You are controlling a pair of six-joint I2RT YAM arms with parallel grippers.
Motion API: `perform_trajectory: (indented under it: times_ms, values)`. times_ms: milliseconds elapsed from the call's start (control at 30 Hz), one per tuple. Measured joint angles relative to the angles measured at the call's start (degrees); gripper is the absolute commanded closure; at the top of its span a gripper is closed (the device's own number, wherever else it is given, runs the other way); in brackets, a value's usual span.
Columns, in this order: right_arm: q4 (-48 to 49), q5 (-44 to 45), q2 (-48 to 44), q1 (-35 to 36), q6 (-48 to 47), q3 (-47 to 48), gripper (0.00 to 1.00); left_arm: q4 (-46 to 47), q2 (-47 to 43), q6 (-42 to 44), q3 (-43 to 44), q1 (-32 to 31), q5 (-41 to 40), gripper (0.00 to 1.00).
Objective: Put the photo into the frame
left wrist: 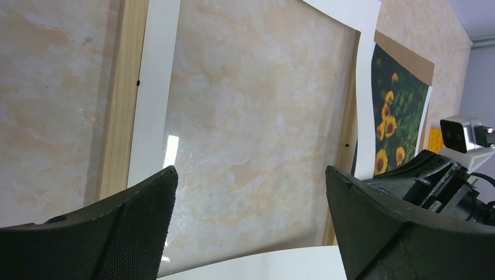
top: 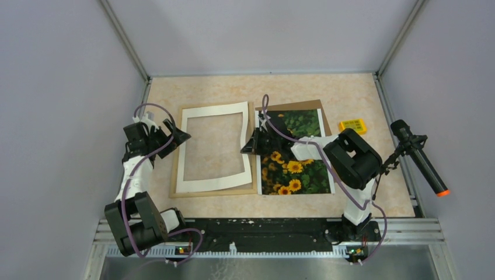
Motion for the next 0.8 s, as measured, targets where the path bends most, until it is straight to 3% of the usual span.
perform_trajectory:
  times_ms: [400, 667, 800]
  values:
    - [-4.5, 6.2, 0.0, 2.6, -0.4, 1.3, 0.71, 0.1, 0.0, 0.0, 0.0, 0.0, 1.1, 0.01]
    - [-13.3, 10.1, 0.0, 3.0, -4.3, 4.8, 0.45, 0.2, 0.0, 0.0, 0.0, 0.0, 1.5, 0.01]
    - [-17.9, 12.2, -1.4, 3.1, -7.0, 5.6, 0.41, 0.2, 0.0, -0.1, 0.0, 0.0, 1.8, 0.01]
